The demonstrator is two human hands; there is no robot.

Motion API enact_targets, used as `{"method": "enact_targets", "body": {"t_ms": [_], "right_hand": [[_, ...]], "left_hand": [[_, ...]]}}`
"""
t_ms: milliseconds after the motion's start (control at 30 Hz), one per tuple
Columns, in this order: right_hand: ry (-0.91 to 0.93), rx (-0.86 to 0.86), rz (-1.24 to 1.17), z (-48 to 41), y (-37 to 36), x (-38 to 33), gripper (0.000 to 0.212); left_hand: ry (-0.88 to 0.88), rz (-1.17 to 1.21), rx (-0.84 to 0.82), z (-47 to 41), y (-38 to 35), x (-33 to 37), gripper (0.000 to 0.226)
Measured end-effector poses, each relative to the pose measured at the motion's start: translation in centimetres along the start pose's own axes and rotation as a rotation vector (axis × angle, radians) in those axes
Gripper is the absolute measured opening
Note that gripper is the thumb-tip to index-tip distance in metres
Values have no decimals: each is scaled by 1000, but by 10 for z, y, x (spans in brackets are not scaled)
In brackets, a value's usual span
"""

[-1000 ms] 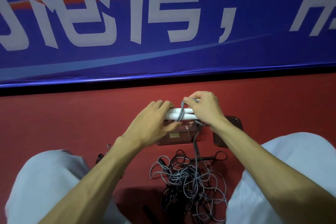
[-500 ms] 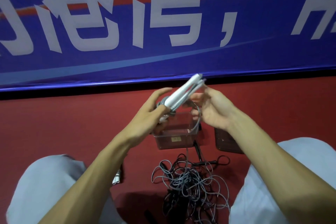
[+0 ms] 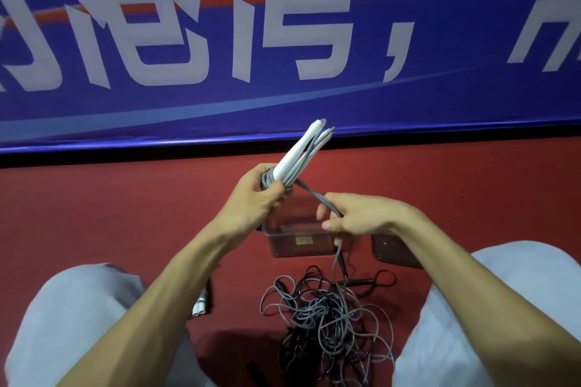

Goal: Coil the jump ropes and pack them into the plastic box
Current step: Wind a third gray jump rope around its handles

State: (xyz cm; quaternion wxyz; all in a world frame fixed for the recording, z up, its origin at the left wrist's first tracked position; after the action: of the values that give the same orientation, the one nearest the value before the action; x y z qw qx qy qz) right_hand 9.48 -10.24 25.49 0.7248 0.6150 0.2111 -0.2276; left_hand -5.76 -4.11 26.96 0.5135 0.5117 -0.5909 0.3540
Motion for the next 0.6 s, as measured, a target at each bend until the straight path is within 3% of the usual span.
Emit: {"method": "enact_targets", "body": {"t_ms": [133,233,367,600], "right_hand": [[39,77,127,-3,5,0,19],[136,181,197,-1,16,-6,20],[280,234,277,10,21,-18,33],[506,288,617,20,2,-36,46]], "left_hand": [[13,6,61,-10,7,-10,18],[-54,-141,47,-17,13,-15,23],[-229,-593,-98,-15,7,-19,33],[-157,-892,-474,2,-12,-40,20]]}}
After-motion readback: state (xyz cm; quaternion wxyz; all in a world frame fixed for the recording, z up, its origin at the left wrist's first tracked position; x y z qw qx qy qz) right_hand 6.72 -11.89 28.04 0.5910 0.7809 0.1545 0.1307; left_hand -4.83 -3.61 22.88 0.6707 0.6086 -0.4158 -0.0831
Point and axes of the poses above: each hand's wrist, its own z-axis away from the middle knuckle, its own y-axis out of the back of the hand, x = y × z, the point moved 6 cm from there along -z, towards the middle knuckle, and after that the axes turned 13 degrees about x, right-handed, at the moved point
